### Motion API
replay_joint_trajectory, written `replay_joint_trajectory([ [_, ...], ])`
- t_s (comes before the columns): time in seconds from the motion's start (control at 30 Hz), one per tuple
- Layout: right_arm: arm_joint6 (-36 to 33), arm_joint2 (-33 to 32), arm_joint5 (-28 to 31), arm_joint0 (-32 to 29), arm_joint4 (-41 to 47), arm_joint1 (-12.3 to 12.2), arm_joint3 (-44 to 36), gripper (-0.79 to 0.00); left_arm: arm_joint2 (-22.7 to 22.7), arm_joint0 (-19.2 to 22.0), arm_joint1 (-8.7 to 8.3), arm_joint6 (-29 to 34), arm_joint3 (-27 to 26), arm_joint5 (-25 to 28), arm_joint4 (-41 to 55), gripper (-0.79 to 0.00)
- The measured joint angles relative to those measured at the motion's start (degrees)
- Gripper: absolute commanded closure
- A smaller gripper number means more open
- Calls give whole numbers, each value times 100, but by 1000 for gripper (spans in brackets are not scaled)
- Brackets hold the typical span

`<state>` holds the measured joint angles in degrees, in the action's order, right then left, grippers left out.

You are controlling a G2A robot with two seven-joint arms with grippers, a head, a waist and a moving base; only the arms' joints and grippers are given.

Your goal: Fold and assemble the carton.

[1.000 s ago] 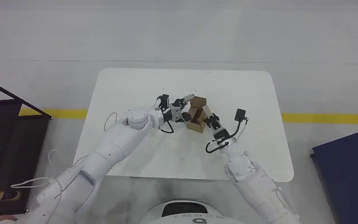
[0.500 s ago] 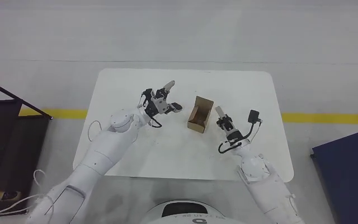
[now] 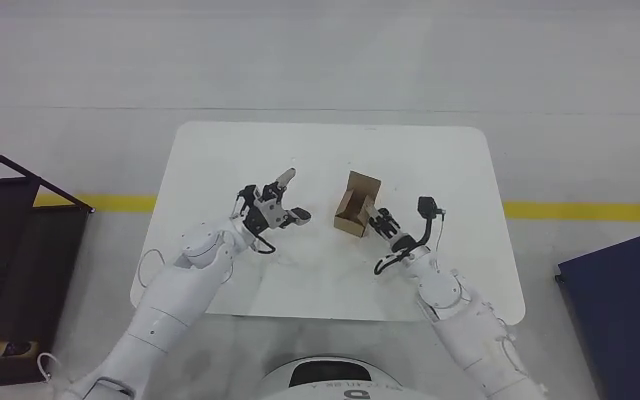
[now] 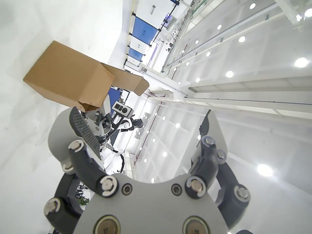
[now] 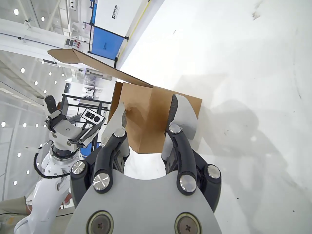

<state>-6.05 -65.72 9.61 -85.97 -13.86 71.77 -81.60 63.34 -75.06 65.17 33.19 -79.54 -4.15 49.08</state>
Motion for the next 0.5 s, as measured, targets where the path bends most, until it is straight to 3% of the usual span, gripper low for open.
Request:
replay_joint_trajectory([
  [0.27, -126, 254, -504, 182, -996, 11, -130, -339, 167, -174, -18, 4, -152, -44, -44, -785],
  [0.5, -748, 582, -1847, 306, -2070, 29, -823, -360, 379, -365, -46, 59, -232, -6, -64, -785],
])
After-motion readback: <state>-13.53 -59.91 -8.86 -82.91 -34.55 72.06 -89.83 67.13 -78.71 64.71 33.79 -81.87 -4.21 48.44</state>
